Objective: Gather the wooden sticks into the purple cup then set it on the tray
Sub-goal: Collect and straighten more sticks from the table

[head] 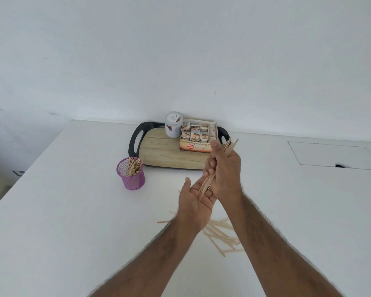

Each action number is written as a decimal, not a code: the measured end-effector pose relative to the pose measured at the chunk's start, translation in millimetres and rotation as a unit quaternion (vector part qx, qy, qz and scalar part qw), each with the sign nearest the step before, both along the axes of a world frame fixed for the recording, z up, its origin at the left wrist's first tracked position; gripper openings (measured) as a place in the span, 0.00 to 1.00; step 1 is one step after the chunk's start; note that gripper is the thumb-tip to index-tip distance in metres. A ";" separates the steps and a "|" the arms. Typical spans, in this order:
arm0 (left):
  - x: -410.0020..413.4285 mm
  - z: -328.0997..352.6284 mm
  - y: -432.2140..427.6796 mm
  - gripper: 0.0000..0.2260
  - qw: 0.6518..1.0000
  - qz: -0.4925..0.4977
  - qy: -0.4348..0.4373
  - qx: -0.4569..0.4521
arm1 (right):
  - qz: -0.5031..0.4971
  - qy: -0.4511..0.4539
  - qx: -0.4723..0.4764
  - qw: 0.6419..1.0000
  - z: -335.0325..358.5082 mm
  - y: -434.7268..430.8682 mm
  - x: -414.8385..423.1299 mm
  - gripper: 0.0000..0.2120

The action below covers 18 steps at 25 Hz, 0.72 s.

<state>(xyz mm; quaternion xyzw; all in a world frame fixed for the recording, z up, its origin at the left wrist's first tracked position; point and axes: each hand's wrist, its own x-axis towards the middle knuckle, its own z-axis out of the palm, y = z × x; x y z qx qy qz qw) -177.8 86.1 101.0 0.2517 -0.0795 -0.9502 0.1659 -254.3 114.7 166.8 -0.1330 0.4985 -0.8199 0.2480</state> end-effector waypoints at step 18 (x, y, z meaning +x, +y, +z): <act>-3.0 40.5 -19.0 0.18 0.993 -0.043 0.111 0.011 | -0.103 0.273 0.207 0.934 -14.8 -14.0 39.2 0.11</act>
